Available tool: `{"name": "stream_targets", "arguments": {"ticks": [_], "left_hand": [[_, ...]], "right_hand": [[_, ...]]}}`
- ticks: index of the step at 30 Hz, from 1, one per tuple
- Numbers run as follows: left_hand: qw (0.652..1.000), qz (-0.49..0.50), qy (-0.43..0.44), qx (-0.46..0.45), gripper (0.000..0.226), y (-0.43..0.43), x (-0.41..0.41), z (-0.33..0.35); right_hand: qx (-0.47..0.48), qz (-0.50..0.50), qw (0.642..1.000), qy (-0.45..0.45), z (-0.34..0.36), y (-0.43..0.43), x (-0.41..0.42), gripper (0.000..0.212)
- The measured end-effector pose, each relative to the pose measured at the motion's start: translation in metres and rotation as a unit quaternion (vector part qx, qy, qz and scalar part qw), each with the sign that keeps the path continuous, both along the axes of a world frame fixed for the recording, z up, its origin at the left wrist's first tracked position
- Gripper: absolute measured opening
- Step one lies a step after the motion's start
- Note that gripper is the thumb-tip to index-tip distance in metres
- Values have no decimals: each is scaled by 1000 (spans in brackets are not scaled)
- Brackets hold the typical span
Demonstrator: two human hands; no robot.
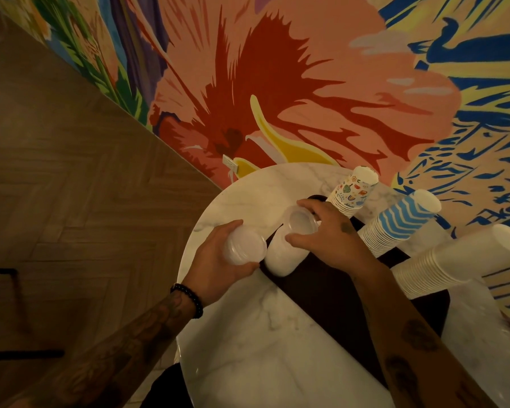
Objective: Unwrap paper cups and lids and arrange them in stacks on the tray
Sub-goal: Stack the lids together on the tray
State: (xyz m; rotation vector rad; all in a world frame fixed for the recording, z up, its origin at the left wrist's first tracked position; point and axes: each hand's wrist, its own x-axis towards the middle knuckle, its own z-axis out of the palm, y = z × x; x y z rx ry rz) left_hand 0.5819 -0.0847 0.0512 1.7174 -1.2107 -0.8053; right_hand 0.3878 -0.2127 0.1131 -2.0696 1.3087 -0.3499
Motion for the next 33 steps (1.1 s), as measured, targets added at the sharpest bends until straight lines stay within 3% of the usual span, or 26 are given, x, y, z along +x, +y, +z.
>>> {"name": "stream_targets", "arguments": {"ticks": [7,16,24,33], "left_hand": [[1000,10,-5,28,84,3,2,-7],[1000,13,-10,20,84,4,1,-2],[1000,9,-3,-15,83,-1,-8,11],[997,-12,32,-64,81,-3,-13,18]], "right_hand": [[8,41,995,94,-26,1,2,76],[-6,58,992,115,-31,3,3,81],[-64,80,995,18,-8,19,20,73],[-45,128,990,31,-1,35,40,79]]}}
